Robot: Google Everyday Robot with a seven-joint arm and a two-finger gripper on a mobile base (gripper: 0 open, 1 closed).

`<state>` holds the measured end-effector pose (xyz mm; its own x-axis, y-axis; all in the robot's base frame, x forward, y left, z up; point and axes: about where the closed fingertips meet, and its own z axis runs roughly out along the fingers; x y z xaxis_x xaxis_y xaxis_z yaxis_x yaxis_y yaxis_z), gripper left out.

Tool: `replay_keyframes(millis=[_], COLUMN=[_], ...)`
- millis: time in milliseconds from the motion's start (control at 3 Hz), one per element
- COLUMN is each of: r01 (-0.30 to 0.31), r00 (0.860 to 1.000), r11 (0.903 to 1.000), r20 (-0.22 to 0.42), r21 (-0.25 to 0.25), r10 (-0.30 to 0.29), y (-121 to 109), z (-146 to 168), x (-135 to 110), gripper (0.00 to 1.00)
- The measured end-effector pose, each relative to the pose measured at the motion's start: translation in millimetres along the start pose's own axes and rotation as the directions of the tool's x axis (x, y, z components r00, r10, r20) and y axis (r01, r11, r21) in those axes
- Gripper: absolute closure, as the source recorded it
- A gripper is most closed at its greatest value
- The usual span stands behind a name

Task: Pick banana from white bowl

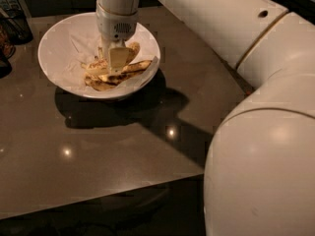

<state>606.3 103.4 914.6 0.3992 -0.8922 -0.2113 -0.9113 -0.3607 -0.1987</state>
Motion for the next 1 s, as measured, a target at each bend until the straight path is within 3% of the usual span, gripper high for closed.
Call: replay_keyframes(millis=[333,1000], r01=[-0.009,-0.117], r00=[1.000,0.993], r11=[1.0000,0.9929], r20=[-0.002,-0.007], r21=[0.001,-0.018], r10=[0.009,0.117], y=[1,52], z=[-7,-44], x=[-5,-11], gripper=[1.00,1.00])
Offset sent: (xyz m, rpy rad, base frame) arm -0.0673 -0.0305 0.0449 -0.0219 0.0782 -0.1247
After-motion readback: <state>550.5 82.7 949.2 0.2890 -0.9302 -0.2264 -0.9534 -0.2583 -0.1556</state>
